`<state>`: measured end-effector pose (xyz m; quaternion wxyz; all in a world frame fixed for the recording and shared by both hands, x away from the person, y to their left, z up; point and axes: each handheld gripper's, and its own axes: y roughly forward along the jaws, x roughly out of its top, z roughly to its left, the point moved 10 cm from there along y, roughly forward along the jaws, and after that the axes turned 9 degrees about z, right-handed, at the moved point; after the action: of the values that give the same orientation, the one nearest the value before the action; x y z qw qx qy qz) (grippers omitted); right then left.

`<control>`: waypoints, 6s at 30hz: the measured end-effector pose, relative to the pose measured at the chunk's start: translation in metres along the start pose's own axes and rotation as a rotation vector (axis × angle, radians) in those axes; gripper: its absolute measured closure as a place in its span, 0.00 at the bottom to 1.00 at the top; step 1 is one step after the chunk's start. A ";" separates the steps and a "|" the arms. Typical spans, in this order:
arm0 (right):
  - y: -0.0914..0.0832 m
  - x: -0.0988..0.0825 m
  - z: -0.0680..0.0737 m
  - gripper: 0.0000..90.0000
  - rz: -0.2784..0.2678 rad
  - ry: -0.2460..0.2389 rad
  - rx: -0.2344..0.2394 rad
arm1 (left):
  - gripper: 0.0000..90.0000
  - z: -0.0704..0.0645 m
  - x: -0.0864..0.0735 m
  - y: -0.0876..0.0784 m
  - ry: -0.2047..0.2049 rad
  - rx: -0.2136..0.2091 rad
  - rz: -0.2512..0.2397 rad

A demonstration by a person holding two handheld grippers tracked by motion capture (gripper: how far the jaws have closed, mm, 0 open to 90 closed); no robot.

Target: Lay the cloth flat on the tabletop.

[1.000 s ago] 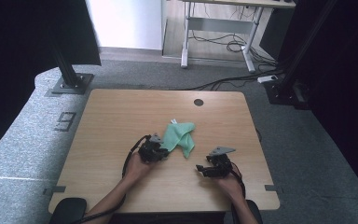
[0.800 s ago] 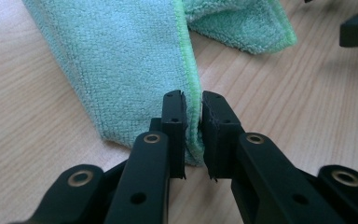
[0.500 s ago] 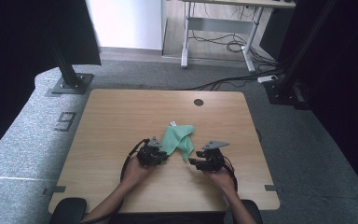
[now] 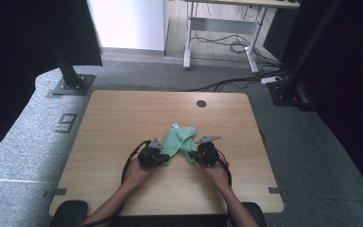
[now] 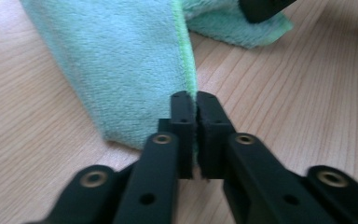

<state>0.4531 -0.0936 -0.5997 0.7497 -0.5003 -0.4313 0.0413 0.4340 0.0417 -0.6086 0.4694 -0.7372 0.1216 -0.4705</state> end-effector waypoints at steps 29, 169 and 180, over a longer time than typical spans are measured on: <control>-0.065 0.006 -0.071 0.96 -0.042 0.093 -0.119 | 0.98 0.084 0.004 -0.098 -0.198 0.112 -0.174; -0.020 -0.047 -0.037 0.27 0.091 0.006 -0.158 | 0.03 0.076 -0.064 -0.043 -0.221 0.233 0.156; -0.022 -0.048 -0.047 0.26 0.071 0.028 -0.183 | 0.05 0.052 -0.075 -0.047 -0.152 0.206 0.160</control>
<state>0.4471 -0.1615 -0.6173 0.7049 -0.5821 -0.4046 0.0214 0.4244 0.1431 -0.6202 0.5864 -0.7067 0.0953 -0.3843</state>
